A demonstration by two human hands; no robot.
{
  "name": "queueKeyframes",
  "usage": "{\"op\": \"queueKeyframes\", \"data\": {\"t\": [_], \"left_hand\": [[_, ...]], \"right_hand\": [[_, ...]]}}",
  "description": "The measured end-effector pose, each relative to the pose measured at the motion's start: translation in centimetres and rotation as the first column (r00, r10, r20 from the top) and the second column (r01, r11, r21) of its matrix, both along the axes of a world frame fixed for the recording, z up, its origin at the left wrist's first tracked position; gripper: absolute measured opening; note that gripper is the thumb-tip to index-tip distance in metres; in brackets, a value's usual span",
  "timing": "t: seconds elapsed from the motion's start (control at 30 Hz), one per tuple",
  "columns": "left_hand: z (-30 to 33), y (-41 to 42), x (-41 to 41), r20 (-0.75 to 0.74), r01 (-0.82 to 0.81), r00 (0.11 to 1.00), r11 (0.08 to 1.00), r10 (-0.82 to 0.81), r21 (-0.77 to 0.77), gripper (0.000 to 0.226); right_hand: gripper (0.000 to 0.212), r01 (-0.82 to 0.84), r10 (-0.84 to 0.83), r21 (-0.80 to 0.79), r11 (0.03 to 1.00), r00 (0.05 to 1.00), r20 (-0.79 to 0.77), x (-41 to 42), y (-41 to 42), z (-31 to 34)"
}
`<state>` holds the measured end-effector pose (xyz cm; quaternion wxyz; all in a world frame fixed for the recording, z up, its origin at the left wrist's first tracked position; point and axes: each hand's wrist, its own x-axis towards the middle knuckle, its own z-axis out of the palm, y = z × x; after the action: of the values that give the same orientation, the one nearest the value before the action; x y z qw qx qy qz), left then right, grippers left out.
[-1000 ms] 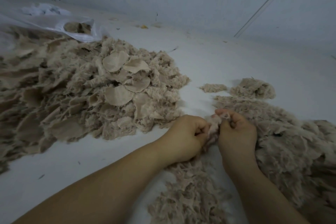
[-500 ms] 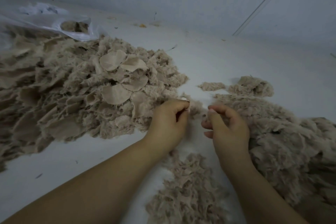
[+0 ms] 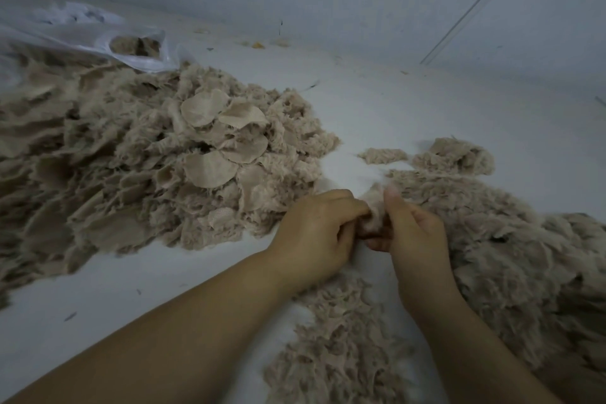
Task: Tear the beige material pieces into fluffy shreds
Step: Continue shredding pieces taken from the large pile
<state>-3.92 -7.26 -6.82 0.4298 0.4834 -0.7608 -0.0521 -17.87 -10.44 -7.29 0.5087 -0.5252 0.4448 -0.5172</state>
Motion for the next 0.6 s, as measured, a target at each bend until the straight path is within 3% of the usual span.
{"op": "queueKeyframes", "data": {"t": [0.1,0.2,0.27,0.4,0.5,0.6], "left_hand": [[-0.1,0.1,-0.2,0.033,0.024,0.999,1.000,-0.025,0.014,0.027],[-0.1,0.4,-0.1,-0.041,0.001,0.999,0.998,0.002,0.070,0.027],[0.2,0.6,0.1,-0.165,0.015,0.986,0.989,0.009,0.145,0.019],[0.9,1.0,0.6,-0.496,0.300,0.864,0.881,-0.089,0.365,0.014],[0.7,0.8,0.7,-0.584,0.408,0.806,0.805,-0.096,0.431,0.037],[0.4,-0.1,0.6,-0.690,0.314,0.718,0.843,0.090,0.437,0.049]], "right_hand": [[0.031,-0.040,0.038,-0.051,0.998,0.999,-0.038,-0.1,0.3,0.2],[0.033,0.013,-0.015,-0.041,0.999,0.998,-0.053,-0.5,0.3,0.2],[0.040,0.068,-0.068,-0.023,0.997,0.997,-0.028,-0.7,0.1,0.1],[0.045,0.132,-0.132,0.001,0.991,0.990,0.039,-0.8,-0.4,-0.1],[0.036,0.032,-0.032,-0.028,0.999,0.999,0.021,-0.6,-0.1,0.1],[0.032,-0.125,0.128,-0.070,0.990,0.991,0.044,-0.5,0.4,0.6]]}}
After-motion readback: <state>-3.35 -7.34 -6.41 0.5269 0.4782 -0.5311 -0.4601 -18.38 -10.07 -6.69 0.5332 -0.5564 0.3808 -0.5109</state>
